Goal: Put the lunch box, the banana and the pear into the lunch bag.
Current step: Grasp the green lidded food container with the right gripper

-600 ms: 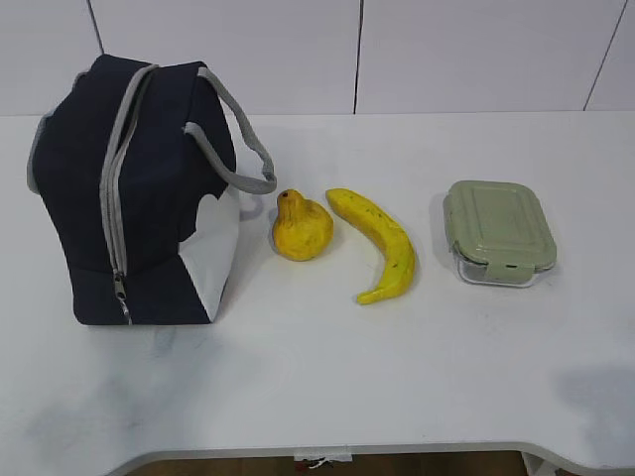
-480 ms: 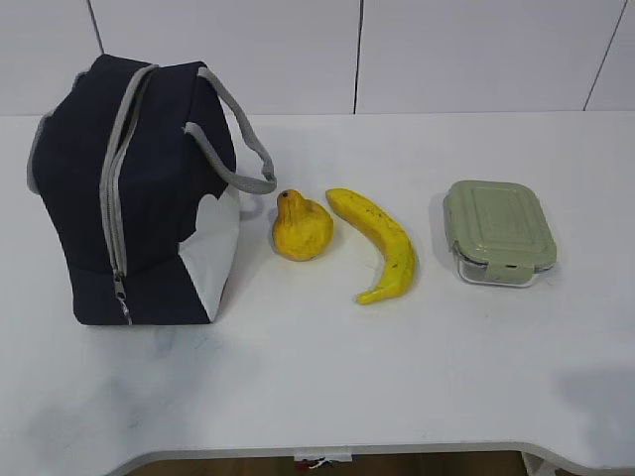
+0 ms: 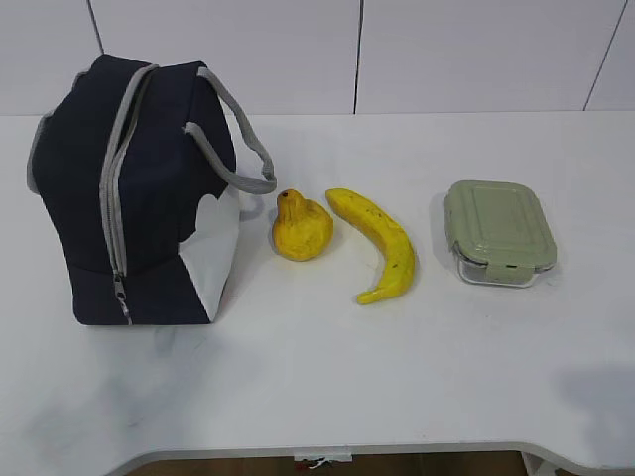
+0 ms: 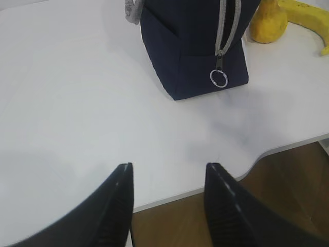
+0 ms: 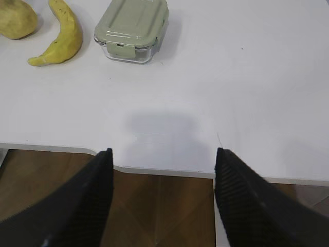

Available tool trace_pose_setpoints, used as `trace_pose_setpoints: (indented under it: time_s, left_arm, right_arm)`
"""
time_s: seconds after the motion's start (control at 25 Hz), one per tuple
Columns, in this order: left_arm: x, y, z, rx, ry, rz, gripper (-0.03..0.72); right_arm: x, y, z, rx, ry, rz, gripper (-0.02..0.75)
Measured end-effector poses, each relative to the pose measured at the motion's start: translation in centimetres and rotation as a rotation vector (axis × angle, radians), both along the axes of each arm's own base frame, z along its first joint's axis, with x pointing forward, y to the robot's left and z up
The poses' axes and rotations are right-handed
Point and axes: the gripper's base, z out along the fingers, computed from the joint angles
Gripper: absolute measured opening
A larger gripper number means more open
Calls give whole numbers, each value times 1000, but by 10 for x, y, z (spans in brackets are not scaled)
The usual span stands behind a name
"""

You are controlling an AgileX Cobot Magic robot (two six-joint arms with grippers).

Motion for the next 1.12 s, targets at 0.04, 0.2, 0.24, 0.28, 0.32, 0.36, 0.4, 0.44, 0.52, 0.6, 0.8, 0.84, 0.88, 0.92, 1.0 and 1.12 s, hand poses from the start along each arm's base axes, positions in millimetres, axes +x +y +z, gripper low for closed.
trace_pose_setpoints:
  time_s: [0.04, 0.2, 0.24, 0.28, 0.32, 0.36, 0.4, 0.44, 0.52, 0.6, 0.8, 0.84, 0.88, 0.92, 1.0, 1.12]
  left_arm:
    - [0, 0, 0, 0, 0, 0, 341]
    - [0, 0, 0, 0, 0, 0, 340]
    - [0, 0, 0, 0, 0, 0, 340]
    - [0, 0, 0, 0, 0, 0, 340]
    - [0, 0, 0, 0, 0, 0, 340]
    - [0, 0, 0, 0, 0, 0, 340]
    - [0, 0, 0, 0, 0, 0, 340]
    - [0, 0, 0, 0, 0, 0, 340]
    - [0, 0, 0, 0, 0, 0, 337]
    - [0, 0, 0, 0, 0, 0, 329]
    - [0, 0, 0, 0, 0, 0, 302]
    - [0, 0, 0, 0, 0, 0, 298]
    - [0, 0, 0, 0, 0, 0, 294]
    - [0, 0, 0, 0, 0, 0, 290]
    - [0, 0, 0, -2, 0, 1, 288]
    - [0, 0, 0, -1, 0, 1, 286]
  right_arm:
    - [0, 0, 0, 5, 0, -3, 501]
    - [0, 0, 1, 31, -3, -17, 501]
    - [0, 0, 2, 35, -3, -17, 501]
    - [0, 0, 3, 37, -2, -18, 501]
    - [1, 0, 5, 38, 2, -19, 501]
    - [2, 0, 7, 39, 9, -19, 501]
    - [4, 0, 9, 39, 15, -20, 501]
    - [6, 0, 11, 40, 27, -19, 501]
    - [12, 0, 15, 41, 58, -20, 501]
    - [19, 0, 18, 43, 82, -21, 501]
    - [43, -1, 20, 45, 152, -25, 501]
    - [48, -1, 20, 45, 162, -26, 501]
    - [53, -1, 20, 47, 177, -28, 501]
    - [59, -1, 20, 50, 183, -28, 501]
    - [67, 0, 21, 70, 179, -22, 501]
    - [79, 4, 22, 127, 181, -8, 501]
